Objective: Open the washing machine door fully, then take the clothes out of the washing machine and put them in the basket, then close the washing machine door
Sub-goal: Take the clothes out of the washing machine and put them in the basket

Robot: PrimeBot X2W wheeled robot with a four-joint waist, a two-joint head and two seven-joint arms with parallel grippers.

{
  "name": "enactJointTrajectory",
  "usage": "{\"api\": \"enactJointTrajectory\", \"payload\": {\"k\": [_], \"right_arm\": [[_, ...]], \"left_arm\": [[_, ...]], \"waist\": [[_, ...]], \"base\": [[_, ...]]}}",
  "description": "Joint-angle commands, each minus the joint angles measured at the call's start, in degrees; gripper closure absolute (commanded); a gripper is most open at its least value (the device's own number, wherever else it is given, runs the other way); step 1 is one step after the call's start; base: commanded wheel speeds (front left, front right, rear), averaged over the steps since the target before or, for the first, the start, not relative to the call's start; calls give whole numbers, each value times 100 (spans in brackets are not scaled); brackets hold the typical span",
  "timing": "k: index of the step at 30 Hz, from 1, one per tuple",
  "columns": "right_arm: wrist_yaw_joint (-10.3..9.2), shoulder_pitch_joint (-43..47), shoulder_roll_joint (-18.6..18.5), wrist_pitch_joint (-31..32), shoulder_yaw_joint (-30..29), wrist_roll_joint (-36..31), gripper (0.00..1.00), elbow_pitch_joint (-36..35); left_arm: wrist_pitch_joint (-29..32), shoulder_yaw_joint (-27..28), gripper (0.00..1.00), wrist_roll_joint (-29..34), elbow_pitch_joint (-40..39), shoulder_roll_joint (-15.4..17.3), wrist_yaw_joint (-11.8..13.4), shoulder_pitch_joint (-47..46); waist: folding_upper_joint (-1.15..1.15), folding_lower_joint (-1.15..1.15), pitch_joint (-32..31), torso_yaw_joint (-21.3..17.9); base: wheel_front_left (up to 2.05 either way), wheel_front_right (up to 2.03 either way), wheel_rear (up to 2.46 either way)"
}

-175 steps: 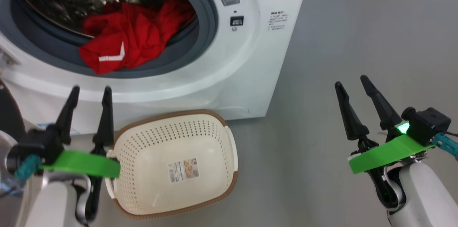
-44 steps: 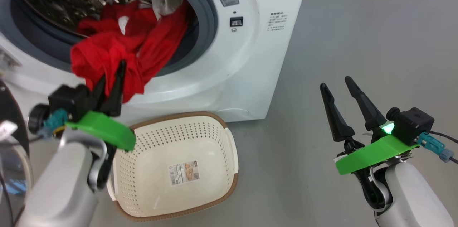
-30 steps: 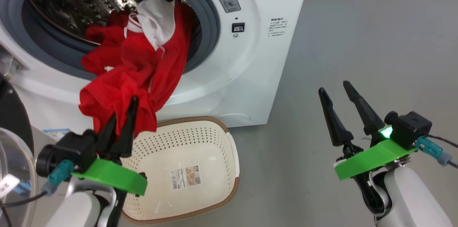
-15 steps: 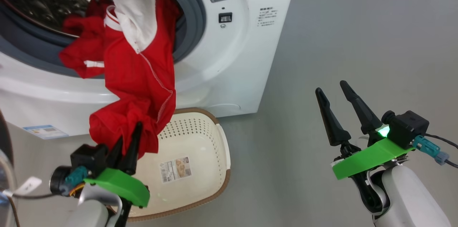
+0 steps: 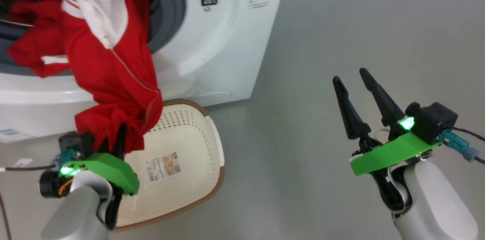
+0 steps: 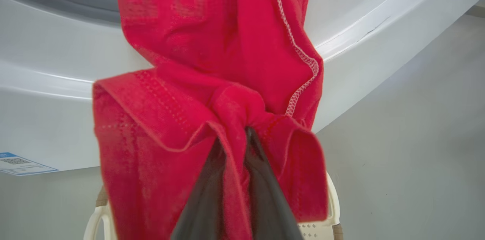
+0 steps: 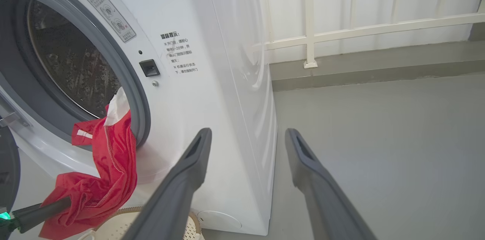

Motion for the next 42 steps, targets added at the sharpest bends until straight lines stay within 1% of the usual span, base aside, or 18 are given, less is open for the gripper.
{"api": "enactJointTrajectory", "payload": {"k": [1,3,5,6,7,8,17,27,32,42], "right_arm": [[9,-47,27,-26,94,31,0,-171],[9,-59,21,-26,81,21,0,-183],[9,-67,17,-26,70,13,0,-194],[9,-67,16,-26,68,11,0,-199],[9,-65,17,-26,69,8,0,-203],[9,-64,18,-26,71,6,0,-204],[9,-27,45,-26,46,-26,0,-182],[9,45,3,-26,69,-15,0,-109],[9,101,-33,-26,34,-10,0,-102],[9,187,-59,-26,-26,-4,0,-87]], "left_arm": [[-85,200,76,-8,75,129,-74,-204],[-90,283,56,-3,308,101,-120,-331],[-91,365,44,23,459,73,-158,-408],[-92,406,29,41,528,67,-174,-436],[-92,441,8,57,603,61,-190,-455],[-92,468,0,79,667,53,-204,-473],[-93,698,0,295,736,16,-286,-414],[-94,986,0,598,306,-18,-335,6],[-94,1166,0,756,-109,-44,-342,289],[-94,1617,0,1195,-1346,-80,-259,911]], "waist": [[0,0,157,-167],[0,0,200,-214],[0,0,234,-249],[0,0,244,-263],[0,0,252,-277],[0,0,258,-288],[0,0,173,-219],[0,0,-96,15],[0,0,-206,128],[0,0,-377,307]], "base": [[0,0,0],[0,0,0],[0,0,0],[0,0,0],[0,0,0],[0,0,0],[0,0,0],[0,0,0],[0,0,0],[0,0,0]]}}
